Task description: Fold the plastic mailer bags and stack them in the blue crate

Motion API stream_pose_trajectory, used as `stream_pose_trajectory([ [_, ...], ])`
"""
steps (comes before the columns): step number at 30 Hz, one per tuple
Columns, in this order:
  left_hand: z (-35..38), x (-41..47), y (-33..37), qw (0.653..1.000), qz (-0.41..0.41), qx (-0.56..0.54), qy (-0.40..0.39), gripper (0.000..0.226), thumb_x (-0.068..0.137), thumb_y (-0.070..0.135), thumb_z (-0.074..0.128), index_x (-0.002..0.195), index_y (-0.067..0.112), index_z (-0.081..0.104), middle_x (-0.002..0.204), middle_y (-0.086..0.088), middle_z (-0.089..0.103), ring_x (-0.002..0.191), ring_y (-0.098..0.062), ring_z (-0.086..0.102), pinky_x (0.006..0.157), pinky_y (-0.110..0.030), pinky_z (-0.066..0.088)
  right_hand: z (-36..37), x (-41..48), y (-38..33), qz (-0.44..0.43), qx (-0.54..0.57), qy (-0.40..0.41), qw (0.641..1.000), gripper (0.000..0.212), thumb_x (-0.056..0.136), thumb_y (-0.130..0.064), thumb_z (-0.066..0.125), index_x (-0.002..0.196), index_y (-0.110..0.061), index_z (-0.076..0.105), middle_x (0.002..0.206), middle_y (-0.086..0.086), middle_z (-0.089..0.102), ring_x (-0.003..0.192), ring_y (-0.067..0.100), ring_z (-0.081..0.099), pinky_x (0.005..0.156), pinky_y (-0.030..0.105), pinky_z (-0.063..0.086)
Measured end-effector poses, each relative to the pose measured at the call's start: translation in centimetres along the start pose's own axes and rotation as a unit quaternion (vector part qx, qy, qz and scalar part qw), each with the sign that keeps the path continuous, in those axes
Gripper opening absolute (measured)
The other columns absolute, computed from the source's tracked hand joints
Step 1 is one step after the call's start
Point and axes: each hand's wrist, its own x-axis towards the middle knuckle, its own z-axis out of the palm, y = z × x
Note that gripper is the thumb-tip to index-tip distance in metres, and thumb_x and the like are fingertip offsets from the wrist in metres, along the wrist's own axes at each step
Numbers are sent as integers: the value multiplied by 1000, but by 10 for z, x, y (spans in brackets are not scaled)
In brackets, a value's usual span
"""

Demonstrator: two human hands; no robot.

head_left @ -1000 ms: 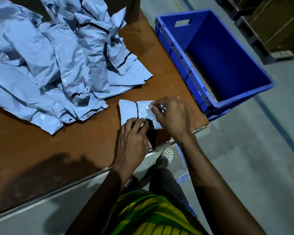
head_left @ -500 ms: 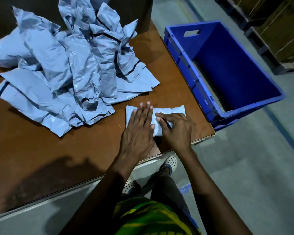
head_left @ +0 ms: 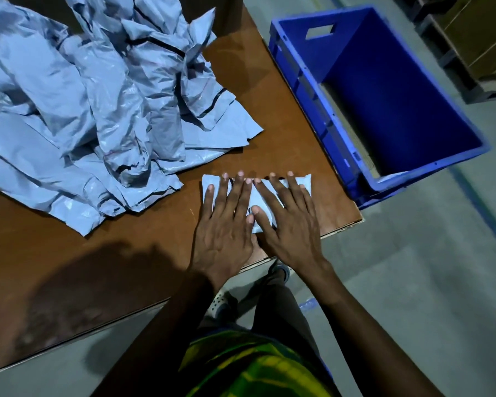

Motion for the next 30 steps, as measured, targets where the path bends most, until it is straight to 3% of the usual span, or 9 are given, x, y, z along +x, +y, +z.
stream_pose_trajectory([
  [8, 4, 7, 0, 1000, -4, 17, -18, 64, 107, 29, 23, 166, 10, 6, 174, -10, 0, 160, -33, -6, 127, -58, 10, 6, 7, 7, -7, -21, -32, 999, 55, 110, -45, 42, 161, -26, 38, 169, 3, 31, 161, 25, 10, 128, 47, 16],
  [14, 1, 6, 1, 998, -14, 44, -35, 64, 109, 37, 19, 166, 14, 3, 174, -7, -2, 160, -35, -6, 124, -66, 8, -3, 13, 14, -21, -10, -84, 996, 60, 109, -55, 33, 163, -31, 32, 171, -3, 26, 162, 19, 4, 128, 40, 5],
  [17, -5, 8, -8, 999, 0, -3, -47, 63, 109, 45, 17, 166, 18, 14, 174, -3, 11, 160, -30, 3, 124, -63, 13, -14, 17, 17, -12, 46, -145, 988, 62, 106, -60, 35, 164, -37, 26, 172, -9, 20, 161, 11, -4, 127, 34, -3],
  [20, -22, 15, -28, 992, -11, -116, -44, 67, 103, 59, 34, 161, 26, 33, 167, 4, 30, 156, -22, 21, 124, -47, 18, -33, 28, 29, 2, 139, -197, 971, 71, 97, -67, 49, 161, -42, 31, 172, -12, 21, 160, 6, 0, 127, 37, -1],
  [23, -40, 26, -47, 984, -47, -155, -81, 79, 90, 66, 47, 158, 27, 36, 163, 3, 37, 151, -22, 27, 120, -42, 16, -56, 49, 40, 4, 92, -235, 968, 90, 86, -72, 68, 161, -44, 26, 171, -10, 22, 160, 9, 4, 128, 44, -3],
  [26, -53, 41, -54, 984, -37, -130, -114, 95, 69, 71, 65, 151, 27, 43, 145, -4, 51, 135, -29, 41, 111, -43, 29, -74, 70, 38, -2, 48, -275, 960, 102, 74, -69, 81, 159, -43, 31, 161, -3, 40, 154, 19, 22, 125, 48, 8],
  [28, -62, 51, -54, 990, -21, -115, -81, 102, 55, 72, 76, 142, 23, 55, 127, -8, 59, 121, -32, 50, 101, -42, 36, -84, 80, 34, -1, 45, -260, 965, 97, 68, -63, 89, 151, -36, 47, 139, -1, 50, 137, 19, 34, 110, 40, 23],
  [30, -72, 54, -50, 994, 6, -110, 4, 88, 55, 64, 81, 130, 20, 66, 111, -7, 60, 110, -32, 52, 92, -38, 34, -95, 86, 30, -5, 52, -206, 977, 78, 70, -50, 92, 138, -30, 61, 122, -1, 52, 125, 19, 40, 97, 36, 24],
])
